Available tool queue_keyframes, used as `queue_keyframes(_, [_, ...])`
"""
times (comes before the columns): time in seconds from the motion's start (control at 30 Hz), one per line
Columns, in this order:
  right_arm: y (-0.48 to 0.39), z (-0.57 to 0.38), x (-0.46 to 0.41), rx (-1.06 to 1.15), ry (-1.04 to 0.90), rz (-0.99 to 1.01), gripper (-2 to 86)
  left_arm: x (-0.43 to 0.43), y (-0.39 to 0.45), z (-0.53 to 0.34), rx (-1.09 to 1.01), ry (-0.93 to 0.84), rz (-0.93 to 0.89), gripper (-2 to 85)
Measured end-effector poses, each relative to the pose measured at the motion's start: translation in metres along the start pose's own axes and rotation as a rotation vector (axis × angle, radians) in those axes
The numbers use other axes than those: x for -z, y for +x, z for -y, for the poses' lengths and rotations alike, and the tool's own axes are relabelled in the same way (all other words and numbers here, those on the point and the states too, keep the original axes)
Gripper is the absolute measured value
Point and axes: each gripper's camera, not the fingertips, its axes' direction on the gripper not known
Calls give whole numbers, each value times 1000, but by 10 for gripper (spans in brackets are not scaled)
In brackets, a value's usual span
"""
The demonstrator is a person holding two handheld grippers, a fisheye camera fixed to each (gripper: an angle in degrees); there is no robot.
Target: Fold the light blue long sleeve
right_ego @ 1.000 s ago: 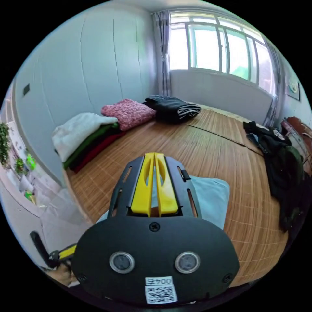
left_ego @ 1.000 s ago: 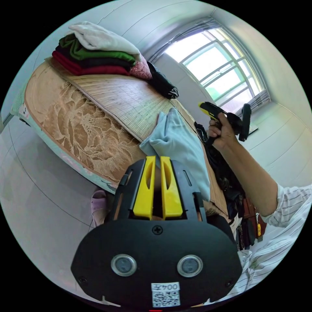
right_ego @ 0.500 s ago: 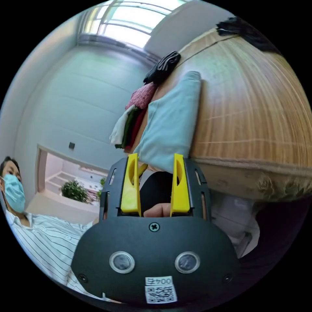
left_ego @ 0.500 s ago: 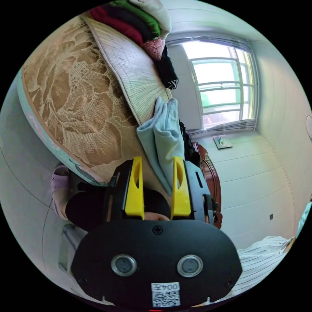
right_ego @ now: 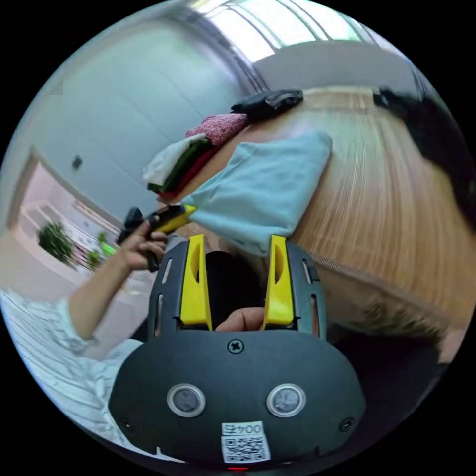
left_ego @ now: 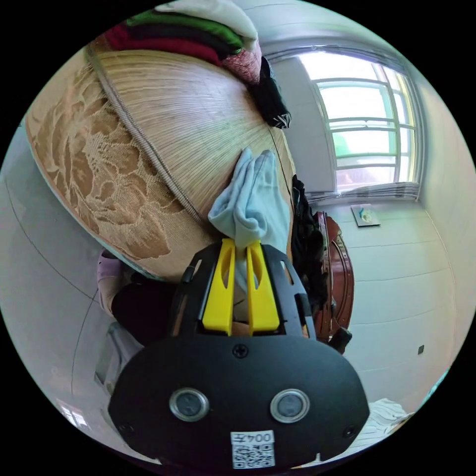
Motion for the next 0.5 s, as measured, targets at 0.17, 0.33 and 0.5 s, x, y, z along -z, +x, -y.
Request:
queue_keyframes(0.17, [-90,-21,-37,333,89,-462,131,3,32,26,97,-12,-13,15])
queue_keyframes(0.33, [-88,-55,-11,273,203,-478,39,-10,36,40,151,-76,-38,10])
queue_keyframes(0.5, [-83,-65,-15,245,165,-419,7,-20,26,36,193,-50,-83,7])
